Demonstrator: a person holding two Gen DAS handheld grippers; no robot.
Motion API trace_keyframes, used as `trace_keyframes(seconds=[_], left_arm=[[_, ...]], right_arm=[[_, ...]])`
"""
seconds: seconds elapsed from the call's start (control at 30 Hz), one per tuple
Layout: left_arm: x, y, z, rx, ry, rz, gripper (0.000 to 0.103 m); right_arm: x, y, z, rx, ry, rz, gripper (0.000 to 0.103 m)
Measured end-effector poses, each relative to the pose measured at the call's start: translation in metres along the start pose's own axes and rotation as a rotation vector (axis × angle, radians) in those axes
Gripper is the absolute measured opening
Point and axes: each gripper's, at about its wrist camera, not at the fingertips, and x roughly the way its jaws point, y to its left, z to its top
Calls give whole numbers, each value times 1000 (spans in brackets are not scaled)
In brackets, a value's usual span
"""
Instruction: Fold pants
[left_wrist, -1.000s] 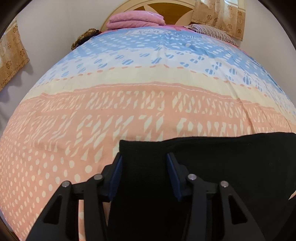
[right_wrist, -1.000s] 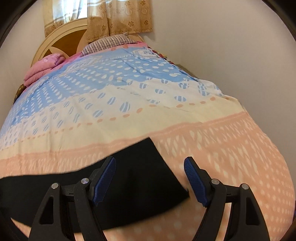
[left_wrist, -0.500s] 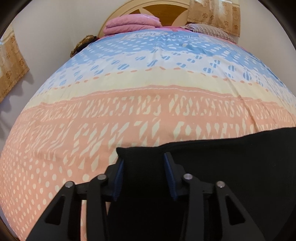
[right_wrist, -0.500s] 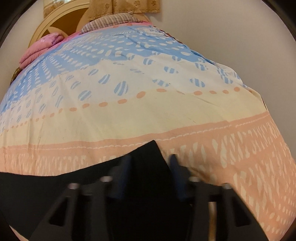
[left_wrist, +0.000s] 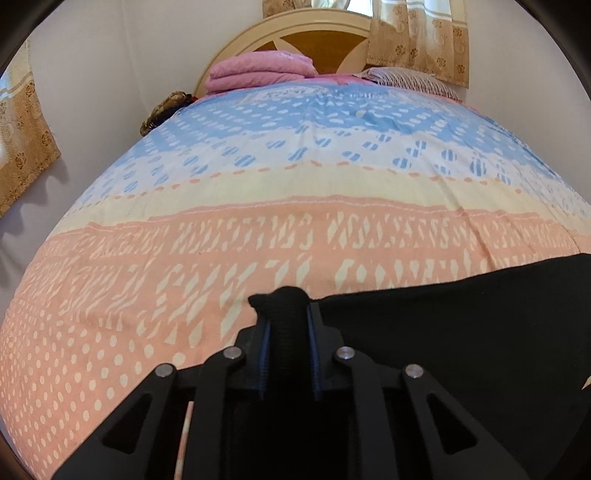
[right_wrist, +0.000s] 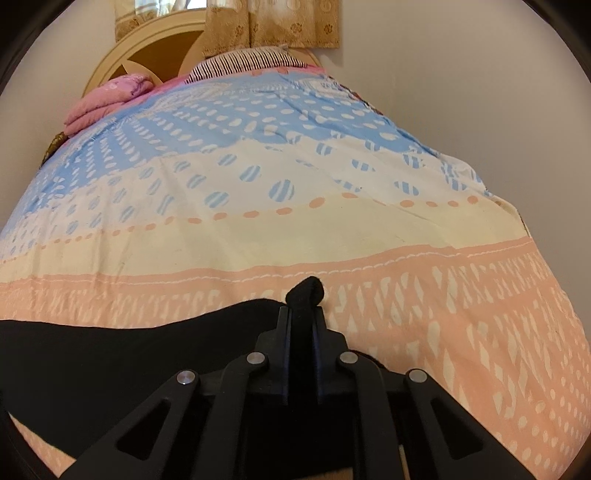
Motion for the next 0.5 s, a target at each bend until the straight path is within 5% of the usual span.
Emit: trace_keyframes(seconds=[0.5], left_arm=[[-37, 5, 4, -6, -78, -29, 16]], right_arm=[[-69, -13, -19, 23, -153, 55, 9]])
